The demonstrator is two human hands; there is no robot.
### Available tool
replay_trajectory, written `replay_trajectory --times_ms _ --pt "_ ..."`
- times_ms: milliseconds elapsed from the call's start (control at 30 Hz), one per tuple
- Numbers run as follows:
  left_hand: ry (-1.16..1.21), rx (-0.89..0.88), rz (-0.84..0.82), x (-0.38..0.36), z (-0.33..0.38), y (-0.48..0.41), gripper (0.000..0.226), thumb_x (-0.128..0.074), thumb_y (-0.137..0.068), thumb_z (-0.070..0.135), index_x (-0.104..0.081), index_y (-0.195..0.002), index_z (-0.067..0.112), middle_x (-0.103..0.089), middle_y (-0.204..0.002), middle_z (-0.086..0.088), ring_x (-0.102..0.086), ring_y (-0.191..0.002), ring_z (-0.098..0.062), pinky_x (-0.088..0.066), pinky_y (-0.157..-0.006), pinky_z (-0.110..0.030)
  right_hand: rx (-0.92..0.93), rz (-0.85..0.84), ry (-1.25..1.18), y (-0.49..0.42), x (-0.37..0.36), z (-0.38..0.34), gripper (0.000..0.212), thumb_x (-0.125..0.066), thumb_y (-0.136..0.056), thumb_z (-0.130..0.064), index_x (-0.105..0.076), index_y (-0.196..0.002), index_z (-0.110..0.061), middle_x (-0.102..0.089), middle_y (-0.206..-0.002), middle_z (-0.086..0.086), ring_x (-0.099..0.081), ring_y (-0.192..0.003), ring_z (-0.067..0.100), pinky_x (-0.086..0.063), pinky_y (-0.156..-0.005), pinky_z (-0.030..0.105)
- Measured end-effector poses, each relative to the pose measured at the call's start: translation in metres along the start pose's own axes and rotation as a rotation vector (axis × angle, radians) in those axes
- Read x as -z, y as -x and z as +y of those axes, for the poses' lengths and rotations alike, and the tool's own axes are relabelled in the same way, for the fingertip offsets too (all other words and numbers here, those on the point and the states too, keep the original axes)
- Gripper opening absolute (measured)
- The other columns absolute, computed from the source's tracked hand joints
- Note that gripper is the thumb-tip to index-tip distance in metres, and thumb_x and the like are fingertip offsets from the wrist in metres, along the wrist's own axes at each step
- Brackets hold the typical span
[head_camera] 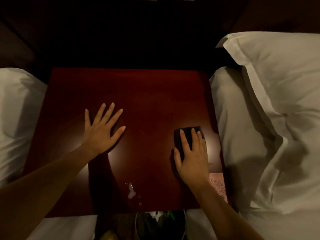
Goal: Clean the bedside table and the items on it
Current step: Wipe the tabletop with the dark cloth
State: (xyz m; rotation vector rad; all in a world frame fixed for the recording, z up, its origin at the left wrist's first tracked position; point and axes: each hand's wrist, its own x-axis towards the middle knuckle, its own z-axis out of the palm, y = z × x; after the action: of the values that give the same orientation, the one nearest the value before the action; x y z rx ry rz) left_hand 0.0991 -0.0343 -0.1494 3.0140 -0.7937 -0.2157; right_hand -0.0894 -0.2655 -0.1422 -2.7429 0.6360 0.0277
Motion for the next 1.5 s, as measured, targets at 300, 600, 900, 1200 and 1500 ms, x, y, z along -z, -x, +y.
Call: replay_trajectory --times_ms 300,600,900,1200,1500 --pt "0.004 0.047 0.016 0.001 -0.007 -0.002 0.068 -0.013 -0.086 0.068 0.0 -0.146 0.039 0.01 -0.154 0.012 0.01 -0.146 -0.013 0.014 -0.114 -0.051 0.051 0.06 0.011 -0.129 0.0 -0.017 0.057 -0.032 -0.093 -0.045 -0.028 -0.145 -0.022 -0.028 -0.152 0.018 -0.018 -0.144 0.033 -0.012 -0.119 0.044" --pt "-0.013 0.016 0.067 -0.004 -0.008 -0.003 0.066 -0.032 -0.087 0.063 -0.018 -0.146 0.035 -0.007 -0.157 0.007 -0.007 -0.147 -0.017 0.002 -0.115 -0.056 0.275 0.031 -0.081 -0.225 0.004 -0.031 0.05 -0.032 -0.095 -0.039 -0.034 -0.143 -0.023 -0.034 -0.151 0.011 -0.023 -0.143 0.029 -0.015 -0.118 0.043" --pt "-0.011 0.006 0.068 -0.003 -0.007 -0.002 0.066 -0.034 -0.088 0.063 -0.022 -0.146 0.034 -0.016 -0.157 0.003 -0.01 -0.147 -0.019 -0.002 -0.115 -0.058 0.398 0.001 -0.071 -0.253 0.007 -0.052 0.052 -0.032 -0.093 -0.038 -0.037 -0.141 -0.017 -0.04 -0.145 0.014 -0.034 -0.136 0.032 -0.025 -0.115 0.047" --pt "0.052 0.025 0.012 -0.002 -0.006 -0.002 0.066 -0.022 -0.087 0.066 -0.005 -0.146 0.04 0.009 -0.155 0.012 0.007 -0.147 -0.014 0.01 -0.115 -0.056 0.374 -0.025 -0.048 -0.214 0.0 -0.057 0.059 -0.018 -0.092 -0.046 -0.037 -0.142 -0.022 -0.039 -0.147 0.01 -0.029 -0.14 0.029 -0.02 -0.116 0.044" --pt "0.075 -0.009 0.022 -0.004 -0.008 0.001 0.065 -0.02 -0.088 0.066 -0.007 -0.146 0.039 0.0 -0.16 0.006 0.007 -0.147 -0.018 0.008 -0.114 -0.059 0.368 -0.017 -0.083 -0.115 -0.008 -0.056 0.05 -0.027 -0.094 -0.039 -0.041 -0.139 -0.022 -0.044 -0.144 0.01 -0.033 -0.139 0.029 -0.024 -0.116 0.046"
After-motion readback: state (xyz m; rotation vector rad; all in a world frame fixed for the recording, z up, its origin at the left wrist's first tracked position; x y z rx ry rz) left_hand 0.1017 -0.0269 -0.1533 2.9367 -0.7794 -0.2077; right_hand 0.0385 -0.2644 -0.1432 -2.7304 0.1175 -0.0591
